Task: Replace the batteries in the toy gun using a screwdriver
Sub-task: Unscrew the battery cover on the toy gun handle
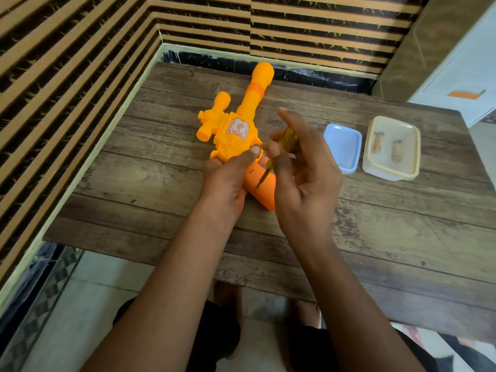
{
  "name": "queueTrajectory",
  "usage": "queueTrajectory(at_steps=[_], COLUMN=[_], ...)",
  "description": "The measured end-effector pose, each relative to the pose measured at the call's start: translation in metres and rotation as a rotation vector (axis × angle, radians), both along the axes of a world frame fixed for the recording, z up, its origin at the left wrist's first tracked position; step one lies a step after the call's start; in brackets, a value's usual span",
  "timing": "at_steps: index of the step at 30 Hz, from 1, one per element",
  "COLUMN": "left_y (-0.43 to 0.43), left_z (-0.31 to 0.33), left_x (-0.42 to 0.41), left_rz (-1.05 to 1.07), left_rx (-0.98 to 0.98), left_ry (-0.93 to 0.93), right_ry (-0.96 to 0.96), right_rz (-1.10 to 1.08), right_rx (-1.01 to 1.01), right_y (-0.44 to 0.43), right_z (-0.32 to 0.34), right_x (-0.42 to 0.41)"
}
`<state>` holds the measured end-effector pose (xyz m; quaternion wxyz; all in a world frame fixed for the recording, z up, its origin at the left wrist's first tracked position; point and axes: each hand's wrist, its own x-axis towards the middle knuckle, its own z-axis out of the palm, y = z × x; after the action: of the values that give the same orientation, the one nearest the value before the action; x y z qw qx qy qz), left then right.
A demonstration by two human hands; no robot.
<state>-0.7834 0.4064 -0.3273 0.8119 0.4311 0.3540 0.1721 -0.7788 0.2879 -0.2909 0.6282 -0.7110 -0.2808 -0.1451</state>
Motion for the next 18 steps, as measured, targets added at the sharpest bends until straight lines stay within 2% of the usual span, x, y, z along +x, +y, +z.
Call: queueTrajectory(at_steps=[3,9,18], left_y=[-0.0007,0.0003,0.0], left_z=[0.0003,-0.0014,-0.0034], left_x=[-0.0006,-0.0005,0.0003], left_rz=[0.006,-0.017,-0.005], left_rx=[-0.003,0.004,-0.008], left_ry=[0.021,0.027,-0.005], right_ry=[-0.051,0.037,-0.045], right_rz=[-0.089,-0.012,-0.056], right_rx=[-0.021,0.045,-0.043], right_y=[0.0016,0.002,0.0021], right_z=[-0.0018,-0.0064,-0.0035], right_x=[-0.0003,-0.0009,-0.0005])
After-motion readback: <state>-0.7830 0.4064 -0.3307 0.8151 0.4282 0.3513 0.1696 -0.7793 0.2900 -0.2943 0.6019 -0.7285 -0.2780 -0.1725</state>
